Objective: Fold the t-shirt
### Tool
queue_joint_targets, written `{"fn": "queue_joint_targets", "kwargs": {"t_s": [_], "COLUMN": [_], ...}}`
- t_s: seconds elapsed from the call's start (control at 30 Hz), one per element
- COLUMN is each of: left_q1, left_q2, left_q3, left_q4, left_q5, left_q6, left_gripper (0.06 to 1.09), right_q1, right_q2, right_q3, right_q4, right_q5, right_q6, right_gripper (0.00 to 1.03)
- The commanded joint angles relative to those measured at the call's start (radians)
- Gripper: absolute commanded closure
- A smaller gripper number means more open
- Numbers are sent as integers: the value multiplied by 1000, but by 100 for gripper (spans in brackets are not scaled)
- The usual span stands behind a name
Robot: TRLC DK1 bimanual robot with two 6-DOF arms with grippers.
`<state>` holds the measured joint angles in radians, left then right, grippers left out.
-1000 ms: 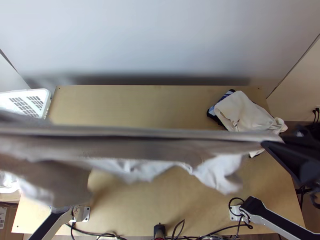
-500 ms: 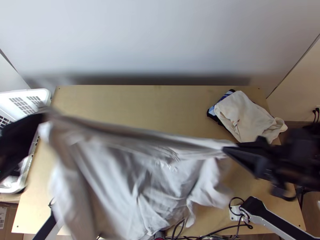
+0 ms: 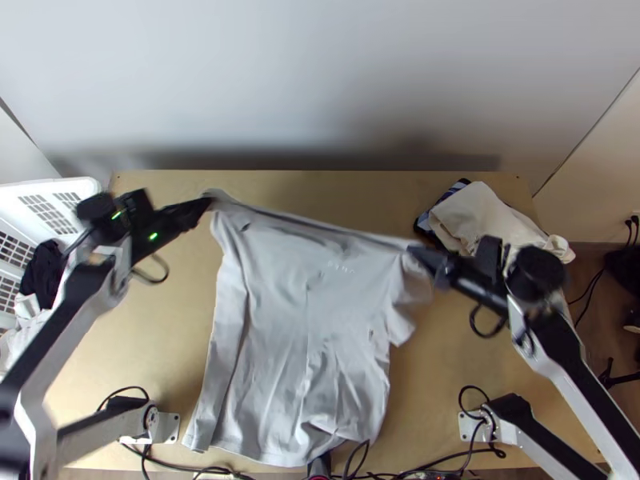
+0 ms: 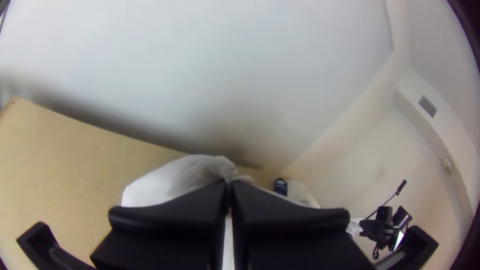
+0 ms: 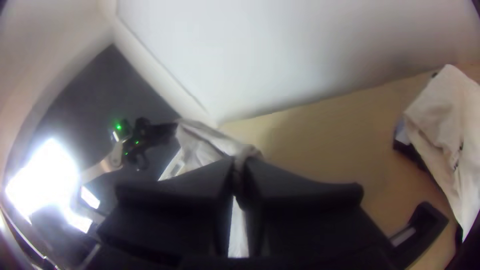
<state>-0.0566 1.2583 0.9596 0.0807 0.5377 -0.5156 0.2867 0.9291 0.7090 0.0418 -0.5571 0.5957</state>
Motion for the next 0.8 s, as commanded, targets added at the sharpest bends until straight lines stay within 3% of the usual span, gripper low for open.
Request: {"fn": "queue_joint_targets", "kwargs": {"t_s": [0.0, 0.27, 0.43, 0.5, 0.53, 0.57, 0.6, 0.63, 0.77], "left_q1": [-23, -83, -127, -140, -141, -143, -143, -143, -146], "left_q2": [405, 721, 837, 839, 836, 829, 822, 814, 731], "left_q3": [191, 476, 602, 602, 602, 596, 593, 593, 564], "left_q4": [65, 14, -75, -73, -75, -75, -73, -79, -101], "left_q5": [-38, -71, -119, -122, -119, -108, -104, -102, -99], "left_q6": [-21, -63, -44, -40, -37, -34, -34, -35, -32], "left_gripper": [105, 105, 105, 103, 88, 65, 30, 9, 11], "right_q1": [-202, -221, -179, -162, -156, -149, -138, -133, -127], "right_q2": [344, 544, 553, 530, 517, 504, 491, 481, 409], "right_q3": [-14, 98, 116, 112, 112, 112, 112, 119, 135], "right_q4": [161, 158, 152, 150, 138, 127, 110, 84, 13], "right_q5": [88, 155, 191, 204, 209, 209, 210, 209, 226], "right_q6": [62, 67, 72, 72, 69, 61, 50, 36, 23], "right_gripper": [100, 100, 99, 83, 67, 44, 23, 13, 8]}}
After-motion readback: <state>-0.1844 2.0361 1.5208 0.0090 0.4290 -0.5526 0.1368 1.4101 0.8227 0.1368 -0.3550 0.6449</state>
